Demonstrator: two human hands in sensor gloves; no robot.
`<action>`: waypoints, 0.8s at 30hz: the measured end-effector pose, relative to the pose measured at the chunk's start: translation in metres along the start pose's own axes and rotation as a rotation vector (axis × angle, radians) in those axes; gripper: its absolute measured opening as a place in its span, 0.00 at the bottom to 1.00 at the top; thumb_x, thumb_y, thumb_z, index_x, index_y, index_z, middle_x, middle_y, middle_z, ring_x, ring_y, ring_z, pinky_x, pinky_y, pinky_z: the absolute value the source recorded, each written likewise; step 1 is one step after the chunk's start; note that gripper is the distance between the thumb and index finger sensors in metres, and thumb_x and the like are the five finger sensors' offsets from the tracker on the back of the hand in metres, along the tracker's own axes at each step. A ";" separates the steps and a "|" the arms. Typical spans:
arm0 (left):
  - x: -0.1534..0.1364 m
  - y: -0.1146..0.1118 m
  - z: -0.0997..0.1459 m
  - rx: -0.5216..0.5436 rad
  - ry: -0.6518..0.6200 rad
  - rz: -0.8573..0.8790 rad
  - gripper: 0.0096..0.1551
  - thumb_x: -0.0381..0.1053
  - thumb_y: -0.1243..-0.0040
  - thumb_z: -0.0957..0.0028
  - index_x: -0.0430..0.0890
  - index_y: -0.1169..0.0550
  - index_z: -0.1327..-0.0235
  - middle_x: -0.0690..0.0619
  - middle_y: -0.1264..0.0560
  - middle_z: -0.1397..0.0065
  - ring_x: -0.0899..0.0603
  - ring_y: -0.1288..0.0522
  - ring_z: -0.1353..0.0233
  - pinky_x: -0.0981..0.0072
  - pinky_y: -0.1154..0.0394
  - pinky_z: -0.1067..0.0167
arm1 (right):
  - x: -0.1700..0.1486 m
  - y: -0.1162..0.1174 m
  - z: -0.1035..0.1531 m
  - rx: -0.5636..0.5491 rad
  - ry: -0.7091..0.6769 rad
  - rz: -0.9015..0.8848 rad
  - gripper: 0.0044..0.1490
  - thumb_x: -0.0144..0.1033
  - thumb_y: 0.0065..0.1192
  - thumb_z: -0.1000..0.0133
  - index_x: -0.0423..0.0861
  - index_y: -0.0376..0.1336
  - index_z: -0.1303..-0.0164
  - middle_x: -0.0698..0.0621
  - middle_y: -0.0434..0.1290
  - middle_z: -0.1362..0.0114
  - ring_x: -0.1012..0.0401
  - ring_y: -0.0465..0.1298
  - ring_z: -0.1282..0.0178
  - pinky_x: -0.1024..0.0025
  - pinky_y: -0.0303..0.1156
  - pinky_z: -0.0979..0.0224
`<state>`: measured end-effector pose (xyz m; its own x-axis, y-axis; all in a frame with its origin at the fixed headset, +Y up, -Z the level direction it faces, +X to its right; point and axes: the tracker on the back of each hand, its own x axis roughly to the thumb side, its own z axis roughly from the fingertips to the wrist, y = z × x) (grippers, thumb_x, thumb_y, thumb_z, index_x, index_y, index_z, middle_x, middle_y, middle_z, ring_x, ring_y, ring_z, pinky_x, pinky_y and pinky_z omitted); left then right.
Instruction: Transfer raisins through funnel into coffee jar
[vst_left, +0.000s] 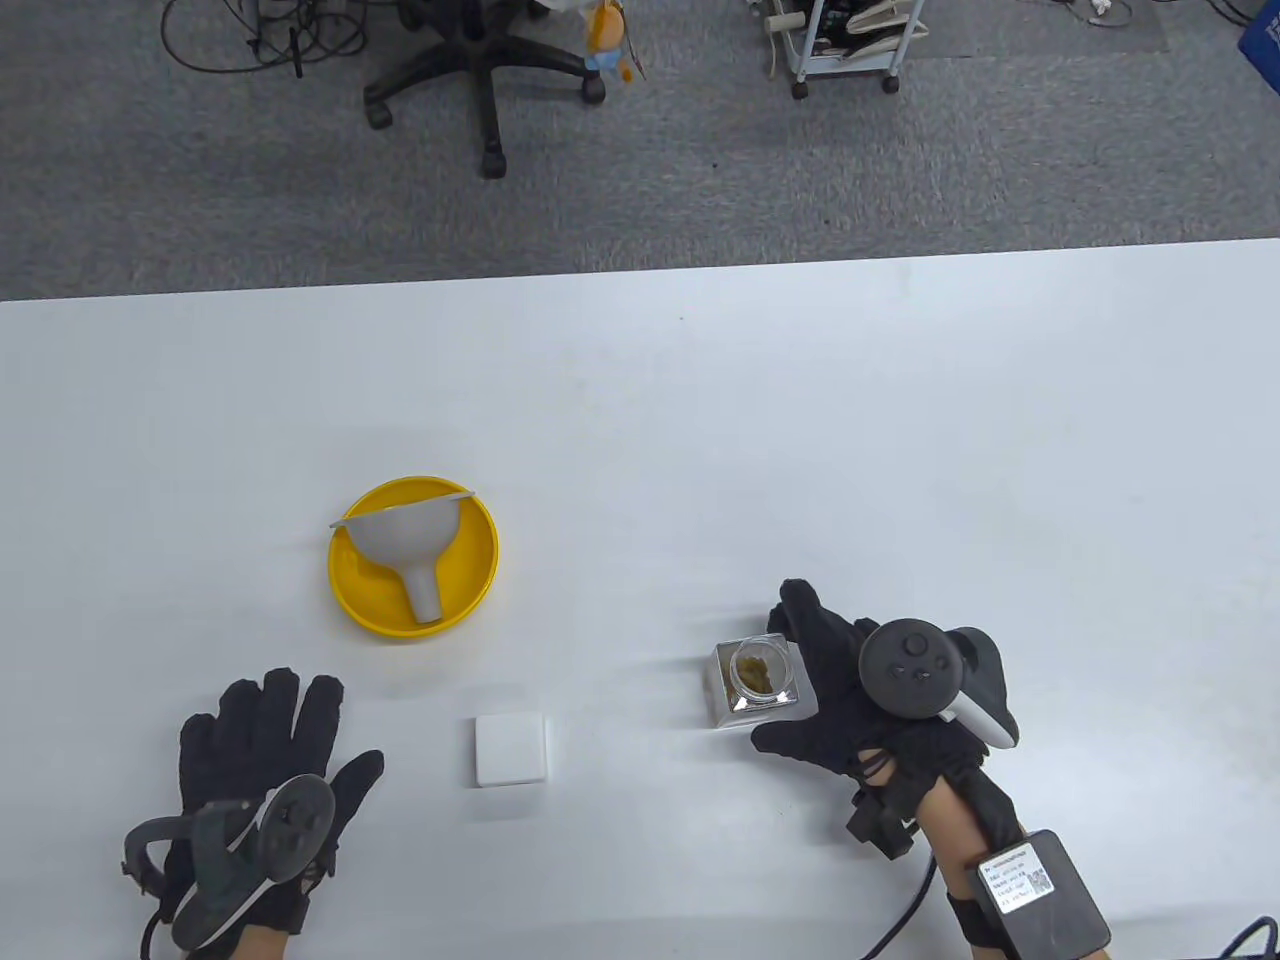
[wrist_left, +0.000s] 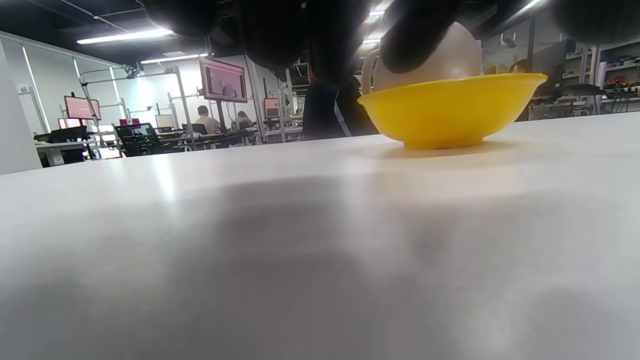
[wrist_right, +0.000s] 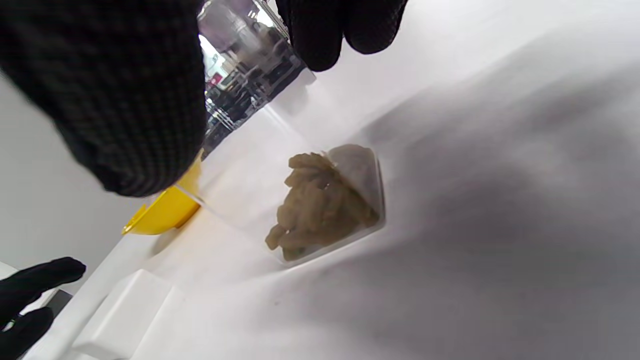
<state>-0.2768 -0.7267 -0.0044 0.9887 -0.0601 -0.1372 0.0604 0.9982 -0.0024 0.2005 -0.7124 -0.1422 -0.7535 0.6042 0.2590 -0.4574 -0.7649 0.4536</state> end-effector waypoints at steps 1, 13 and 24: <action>0.000 0.000 0.000 -0.002 0.002 -0.001 0.49 0.82 0.49 0.59 0.66 0.36 0.22 0.55 0.35 0.13 0.38 0.40 0.15 0.34 0.43 0.21 | 0.001 0.001 -0.001 0.000 -0.006 -0.007 0.80 0.61 0.83 0.63 0.52 0.30 0.22 0.52 0.57 0.15 0.52 0.58 0.12 0.28 0.47 0.20; 0.001 0.000 0.001 -0.002 -0.002 -0.014 0.48 0.82 0.49 0.59 0.66 0.36 0.22 0.56 0.35 0.13 0.38 0.40 0.16 0.34 0.43 0.21 | 0.000 0.012 -0.007 0.066 0.013 -0.028 0.61 0.64 0.83 0.62 0.56 0.54 0.23 0.50 0.61 0.20 0.50 0.61 0.18 0.28 0.46 0.20; 0.006 0.004 0.002 0.010 -0.033 0.003 0.48 0.82 0.49 0.59 0.66 0.35 0.23 0.56 0.35 0.13 0.38 0.40 0.15 0.34 0.43 0.21 | 0.001 -0.003 0.009 0.008 -0.047 -0.083 0.59 0.63 0.85 0.63 0.54 0.57 0.26 0.49 0.66 0.18 0.49 0.66 0.16 0.30 0.53 0.21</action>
<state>-0.2705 -0.7231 -0.0034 0.9929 -0.0572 -0.1044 0.0583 0.9983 0.0074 0.2051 -0.7070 -0.1357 -0.6902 0.6752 0.2603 -0.5132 -0.7103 0.4819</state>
